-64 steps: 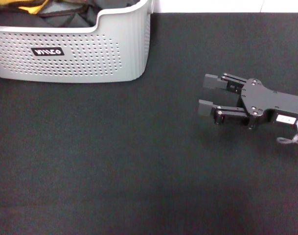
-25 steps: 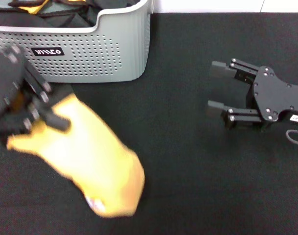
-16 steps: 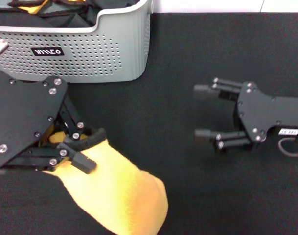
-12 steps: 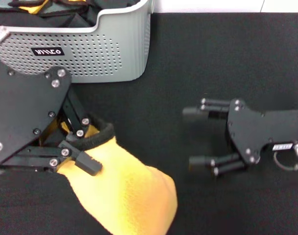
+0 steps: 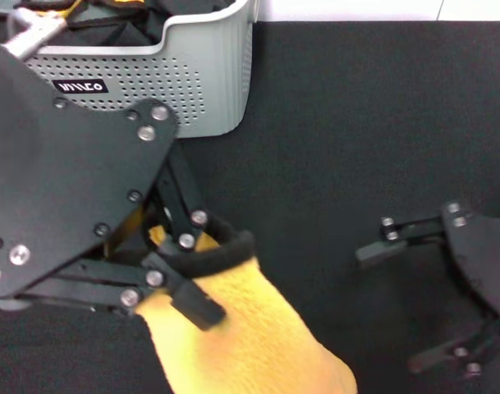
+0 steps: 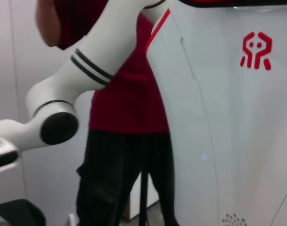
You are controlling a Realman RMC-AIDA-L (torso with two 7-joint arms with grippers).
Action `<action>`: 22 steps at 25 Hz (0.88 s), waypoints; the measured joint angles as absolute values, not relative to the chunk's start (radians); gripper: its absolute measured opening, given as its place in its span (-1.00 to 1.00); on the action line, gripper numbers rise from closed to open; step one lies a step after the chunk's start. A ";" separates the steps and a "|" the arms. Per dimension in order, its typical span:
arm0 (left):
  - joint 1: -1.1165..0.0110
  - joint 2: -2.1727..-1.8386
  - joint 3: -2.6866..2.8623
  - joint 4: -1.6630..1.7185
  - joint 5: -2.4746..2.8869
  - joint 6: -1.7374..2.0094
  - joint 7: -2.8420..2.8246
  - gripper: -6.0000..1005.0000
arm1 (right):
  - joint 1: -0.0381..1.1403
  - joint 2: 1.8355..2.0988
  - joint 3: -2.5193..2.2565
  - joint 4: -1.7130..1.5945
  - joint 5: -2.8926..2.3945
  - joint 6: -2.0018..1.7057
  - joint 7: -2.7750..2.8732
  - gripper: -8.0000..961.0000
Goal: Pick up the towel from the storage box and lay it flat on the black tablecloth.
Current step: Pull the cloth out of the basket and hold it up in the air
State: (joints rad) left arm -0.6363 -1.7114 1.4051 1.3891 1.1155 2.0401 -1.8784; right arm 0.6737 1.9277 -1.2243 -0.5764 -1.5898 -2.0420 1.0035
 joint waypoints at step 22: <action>-0.827 -1.828 1.451 1.373 1.165 2.039 -1.917 -0.94 | 0.836 1.947 -1.218 -0.660 -1.657 -2.081 0.887 0.70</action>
State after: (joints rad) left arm -0.8272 -1.8275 1.4509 1.3732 1.1651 2.0385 -1.9170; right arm 0.8355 1.9473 -1.2176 -0.6605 -1.6574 -2.0812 0.8869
